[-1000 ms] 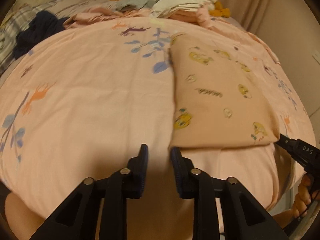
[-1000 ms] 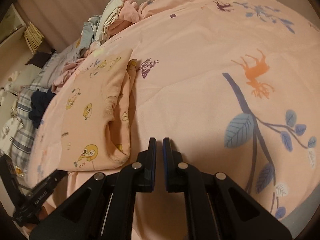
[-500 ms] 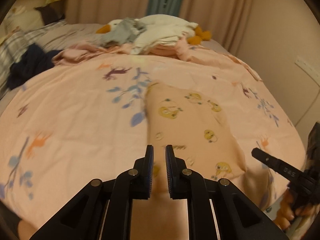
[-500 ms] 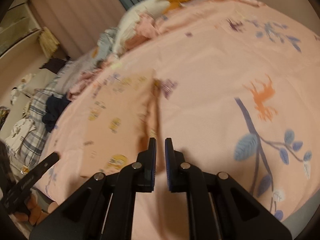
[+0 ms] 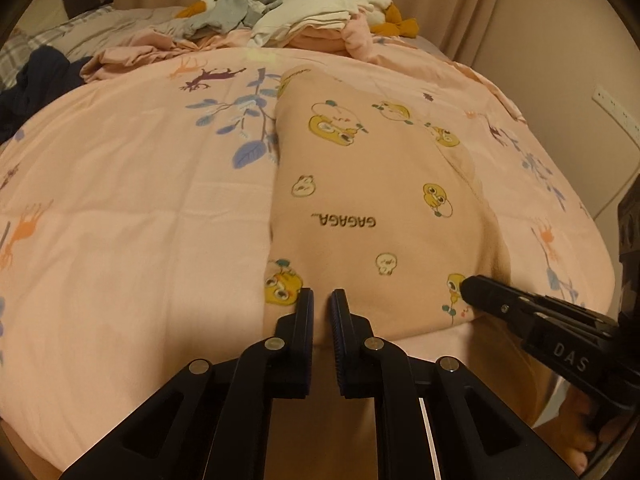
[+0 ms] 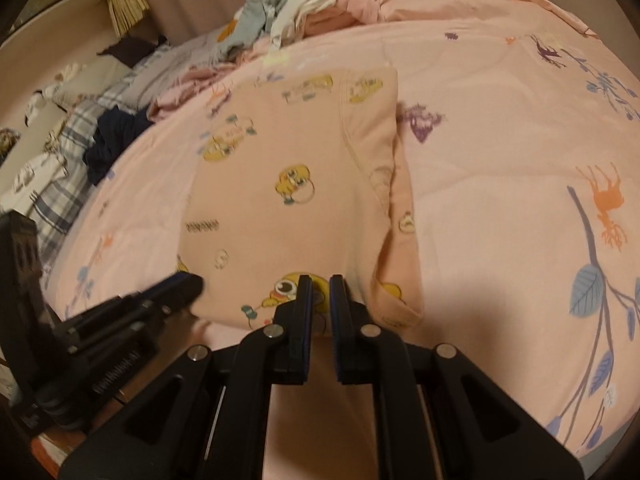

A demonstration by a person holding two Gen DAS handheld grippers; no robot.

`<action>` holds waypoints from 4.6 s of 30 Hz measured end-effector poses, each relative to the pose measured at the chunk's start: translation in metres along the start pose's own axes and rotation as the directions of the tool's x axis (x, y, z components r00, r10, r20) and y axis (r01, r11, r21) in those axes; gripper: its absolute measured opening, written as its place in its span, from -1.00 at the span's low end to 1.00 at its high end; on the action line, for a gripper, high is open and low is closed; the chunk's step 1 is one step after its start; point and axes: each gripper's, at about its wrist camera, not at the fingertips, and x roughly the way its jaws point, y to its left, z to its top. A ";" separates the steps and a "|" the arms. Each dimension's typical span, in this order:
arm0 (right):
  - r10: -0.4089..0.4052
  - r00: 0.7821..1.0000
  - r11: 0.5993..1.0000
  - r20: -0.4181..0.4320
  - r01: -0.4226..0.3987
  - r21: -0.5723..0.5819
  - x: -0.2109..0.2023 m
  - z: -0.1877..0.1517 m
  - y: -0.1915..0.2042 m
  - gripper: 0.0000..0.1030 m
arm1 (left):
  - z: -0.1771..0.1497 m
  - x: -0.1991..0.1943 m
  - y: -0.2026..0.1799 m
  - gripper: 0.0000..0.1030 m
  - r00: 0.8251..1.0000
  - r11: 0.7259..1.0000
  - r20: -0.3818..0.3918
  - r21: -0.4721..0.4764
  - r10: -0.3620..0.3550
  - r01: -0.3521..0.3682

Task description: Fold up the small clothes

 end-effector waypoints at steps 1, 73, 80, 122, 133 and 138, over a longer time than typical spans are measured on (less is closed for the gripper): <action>0.005 1.000 1.000 0.004 -0.005 0.003 -0.001 -0.001 -0.001 -0.86 | -0.001 -0.001 -0.002 -0.76 1.000 1.000 0.005 0.009 0.007 -0.007; 0.468 0.881 0.817 -0.072 -0.400 0.416 0.042 0.071 -0.075 0.55 | 0.085 0.070 0.056 0.51 0.736 0.728 -0.142 -0.357 -0.661 0.585; 0.455 0.886 0.838 -0.094 -0.390 0.382 0.056 0.078 -0.054 0.30 | 0.089 0.078 0.056 0.38 0.701 0.687 -0.125 -0.376 -0.703 0.622; 0.368 0.928 0.912 0.053 -0.372 0.174 0.020 0.088 -0.025 -0.48 | 0.095 0.010 -0.009 -0.44 0.978 0.976 0.030 0.079 -0.207 0.204; 0.448 0.876 0.888 0.179 -0.459 0.022 -0.031 0.109 0.015 -0.48 | 0.112 -0.046 -0.006 -0.44 0.956 0.973 0.198 0.119 -0.218 0.197; 0.442 0.881 0.896 0.170 -0.442 -0.044 -0.033 0.121 0.036 -0.48 | 0.116 -0.056 0.005 -0.44 0.959 0.985 0.234 0.105 -0.159 0.138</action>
